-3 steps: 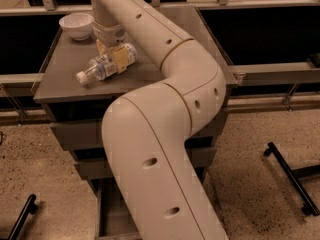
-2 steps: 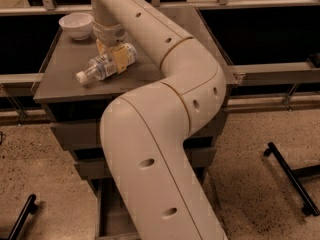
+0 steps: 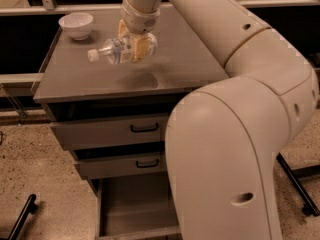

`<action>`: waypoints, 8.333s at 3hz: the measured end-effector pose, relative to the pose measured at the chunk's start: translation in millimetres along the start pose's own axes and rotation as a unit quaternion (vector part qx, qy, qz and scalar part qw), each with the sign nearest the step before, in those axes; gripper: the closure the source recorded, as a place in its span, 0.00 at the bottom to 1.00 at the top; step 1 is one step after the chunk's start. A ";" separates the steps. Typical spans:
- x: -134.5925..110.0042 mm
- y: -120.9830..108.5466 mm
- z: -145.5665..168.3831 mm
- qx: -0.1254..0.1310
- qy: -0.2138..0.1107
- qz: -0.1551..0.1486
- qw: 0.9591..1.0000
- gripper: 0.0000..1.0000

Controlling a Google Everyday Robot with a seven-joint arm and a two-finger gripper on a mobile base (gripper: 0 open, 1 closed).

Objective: Place blue plastic bottle into bottom drawer

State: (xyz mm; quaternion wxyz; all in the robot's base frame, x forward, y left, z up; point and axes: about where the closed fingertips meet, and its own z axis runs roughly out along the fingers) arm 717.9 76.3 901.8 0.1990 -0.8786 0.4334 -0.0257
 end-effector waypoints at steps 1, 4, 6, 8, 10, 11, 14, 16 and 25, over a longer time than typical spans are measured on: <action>3.3 4.4 2.9 -0.004 -0.002 0.005 1.000 1.00; -19.2 82.3 -19.0 0.005 -0.064 0.120 0.991 1.00; -73.6 185.5 17.4 -0.044 -0.131 0.185 0.973 1.00; -67.6 217.3 78.9 -0.069 -0.182 0.210 0.958 1.00; -49.3 280.1 213.3 -0.051 -0.244 0.260 0.933 1.00; -49.3 280.1 213.3 -0.051 -0.244 0.260 0.933 1.00; 28.8 345.4 339.5 0.054 -0.185 0.303 0.933 1.00; 50.1 351.4 364.1 0.053 -0.155 0.318 0.934 1.00; 98.2 470.3 577.8 -0.027 -0.258 0.245 0.934 0.00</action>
Offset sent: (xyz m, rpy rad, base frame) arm -0.0102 -0.0233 -0.0326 0.0040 0.1057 -0.0374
